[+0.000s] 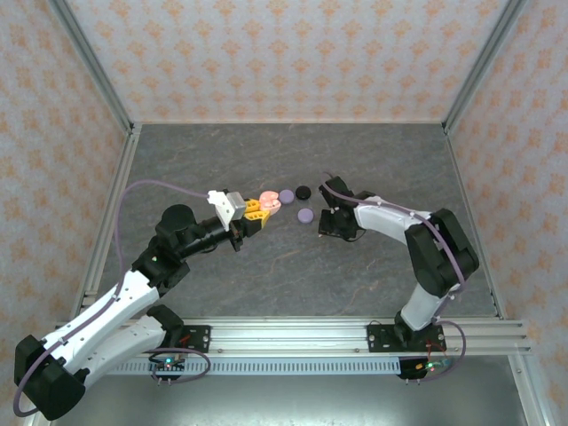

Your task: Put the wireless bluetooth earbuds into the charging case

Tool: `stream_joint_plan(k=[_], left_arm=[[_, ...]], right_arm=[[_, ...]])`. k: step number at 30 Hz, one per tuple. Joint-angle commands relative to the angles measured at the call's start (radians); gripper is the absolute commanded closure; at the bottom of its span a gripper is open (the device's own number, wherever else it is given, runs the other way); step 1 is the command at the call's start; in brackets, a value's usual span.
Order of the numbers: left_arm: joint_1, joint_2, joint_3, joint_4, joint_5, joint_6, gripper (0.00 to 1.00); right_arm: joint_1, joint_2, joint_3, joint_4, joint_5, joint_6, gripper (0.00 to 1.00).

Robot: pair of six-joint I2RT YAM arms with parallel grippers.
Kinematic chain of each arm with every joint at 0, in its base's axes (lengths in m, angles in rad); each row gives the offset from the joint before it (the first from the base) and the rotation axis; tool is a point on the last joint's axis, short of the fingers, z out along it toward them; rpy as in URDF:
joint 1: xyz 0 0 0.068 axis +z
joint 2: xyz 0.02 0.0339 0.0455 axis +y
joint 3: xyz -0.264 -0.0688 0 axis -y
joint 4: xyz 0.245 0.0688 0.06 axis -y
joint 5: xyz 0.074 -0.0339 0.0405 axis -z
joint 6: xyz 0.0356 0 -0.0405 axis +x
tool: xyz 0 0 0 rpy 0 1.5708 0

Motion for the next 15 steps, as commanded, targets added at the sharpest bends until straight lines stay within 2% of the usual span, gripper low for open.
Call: stream_joint_plan(k=[1, 10, 15], left_arm=[[-0.009, -0.011, -0.012, 0.016, -0.015, 0.02, 1.0], [-0.008, -0.005, -0.015, 0.021, -0.016, 0.02, 1.0], [-0.008, -0.004, -0.013, 0.017, -0.016, 0.02, 1.0]], right_arm=[[-0.001, 0.02, 0.04, 0.028, -0.012, 0.02, 0.61], [0.004, 0.055, 0.061, 0.035, -0.022, 0.018, 0.63], [0.022, 0.082, 0.082, 0.007, -0.007, 0.004, 0.68]])
